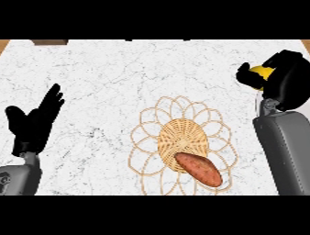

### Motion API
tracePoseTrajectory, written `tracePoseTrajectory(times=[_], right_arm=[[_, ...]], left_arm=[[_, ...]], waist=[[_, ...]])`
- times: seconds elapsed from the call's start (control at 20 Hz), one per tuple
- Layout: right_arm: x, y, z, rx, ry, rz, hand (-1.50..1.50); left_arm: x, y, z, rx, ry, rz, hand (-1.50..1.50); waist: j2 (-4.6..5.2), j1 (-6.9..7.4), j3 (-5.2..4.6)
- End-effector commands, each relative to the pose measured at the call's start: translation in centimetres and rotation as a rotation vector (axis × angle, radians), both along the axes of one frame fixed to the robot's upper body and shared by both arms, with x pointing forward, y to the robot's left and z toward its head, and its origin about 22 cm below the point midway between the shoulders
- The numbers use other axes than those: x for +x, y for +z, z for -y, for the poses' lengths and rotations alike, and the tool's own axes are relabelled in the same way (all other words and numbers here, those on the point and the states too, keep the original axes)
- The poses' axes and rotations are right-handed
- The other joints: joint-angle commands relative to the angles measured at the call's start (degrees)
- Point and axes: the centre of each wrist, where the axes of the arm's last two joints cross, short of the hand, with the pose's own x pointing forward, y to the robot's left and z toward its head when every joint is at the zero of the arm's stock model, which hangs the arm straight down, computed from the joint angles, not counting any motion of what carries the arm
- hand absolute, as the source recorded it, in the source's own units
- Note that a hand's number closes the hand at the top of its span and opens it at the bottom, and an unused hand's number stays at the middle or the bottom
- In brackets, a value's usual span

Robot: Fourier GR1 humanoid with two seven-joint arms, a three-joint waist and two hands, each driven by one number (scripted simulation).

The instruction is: Pick the lemon from the placemat and place it in the plate

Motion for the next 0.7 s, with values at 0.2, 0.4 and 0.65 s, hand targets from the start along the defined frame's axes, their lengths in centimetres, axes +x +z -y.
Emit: tracePoseTrajectory(times=[0.2, 0.4, 0.65], right_arm=[[-3.2, -0.9, 8.3, 0.046, -0.135, -0.003, 1.50], [-4.3, -2.4, 12.3, 0.006, -0.135, -0.070, 1.50], [-4.8, -5.2, 16.3, 0.158, -0.071, -0.222, 1.50]], left_arm=[[0.0, 0.9, -0.3, -0.010, -0.012, -0.009, 0.00], [-0.1, -0.2, 2.1, -0.006, -0.012, 0.006, 0.00], [0.3, -0.4, 0.2, 0.008, -0.002, 0.008, 0.00]], waist=[[0.05, 0.23, 0.01], [0.08, 0.12, 0.01], [0.21, 0.24, 0.03]])
